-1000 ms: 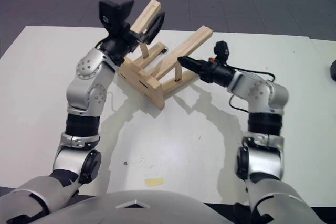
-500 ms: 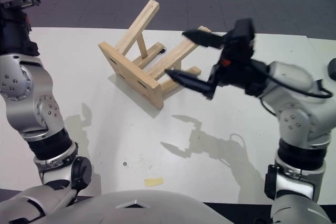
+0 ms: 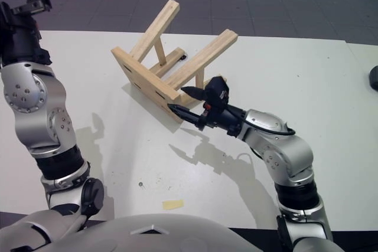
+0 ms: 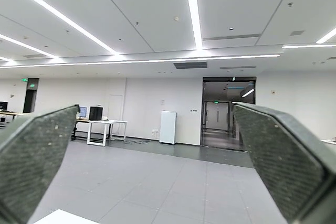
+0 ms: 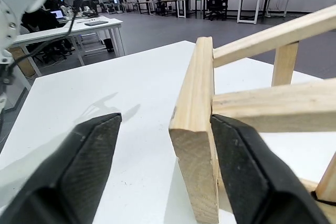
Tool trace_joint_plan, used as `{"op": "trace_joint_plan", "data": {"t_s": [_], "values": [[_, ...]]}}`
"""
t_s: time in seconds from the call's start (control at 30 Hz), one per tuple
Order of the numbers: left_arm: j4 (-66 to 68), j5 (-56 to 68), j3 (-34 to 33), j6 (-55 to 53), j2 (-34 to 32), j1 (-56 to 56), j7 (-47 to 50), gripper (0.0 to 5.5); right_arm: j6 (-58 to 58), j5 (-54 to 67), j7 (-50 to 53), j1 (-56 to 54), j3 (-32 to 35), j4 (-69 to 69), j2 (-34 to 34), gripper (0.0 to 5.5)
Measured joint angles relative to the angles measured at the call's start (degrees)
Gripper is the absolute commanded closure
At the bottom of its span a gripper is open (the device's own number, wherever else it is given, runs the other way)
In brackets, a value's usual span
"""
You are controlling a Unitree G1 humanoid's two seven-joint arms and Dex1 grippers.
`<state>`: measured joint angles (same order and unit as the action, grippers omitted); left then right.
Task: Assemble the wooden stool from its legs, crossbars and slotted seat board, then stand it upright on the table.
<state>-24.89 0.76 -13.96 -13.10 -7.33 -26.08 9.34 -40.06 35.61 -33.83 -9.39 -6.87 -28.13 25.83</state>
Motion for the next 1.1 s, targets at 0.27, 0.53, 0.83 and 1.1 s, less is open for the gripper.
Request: {"op": "trace_joint_plan", "data": {"t_s": [0.27, 0.53, 0.83, 1.1], "values": [[2.5, 0.1, 1.1, 1.3, 0.0, 0.1, -0.3, 0.1, 7.5, -8.5, 2.5, -0.6, -4.3, 10.1, -5.4, 3.96], [4.7, 2.8, 1.0, -0.1, -1.0, 0.2, -4.2, 0.1, 3.3, -4.5, -1.6, -1.6, -0.2, 10.7, -3.5, 4.0], [8.5, 27.4, -2.0, -11.8, -10.3, 7.1, -33.0, 0.1, -2.3, 2.1, -20.0, -8.5, 4.1, 18.8, 8.5, 4.0], [22.3, 34.9, -1.6, -15.9, -24.9, 10.8, -59.2, 0.1, 2.1, 0.1, -32.1, -10.7, 3.7, 28.6, 13.5, 4.0]]}}
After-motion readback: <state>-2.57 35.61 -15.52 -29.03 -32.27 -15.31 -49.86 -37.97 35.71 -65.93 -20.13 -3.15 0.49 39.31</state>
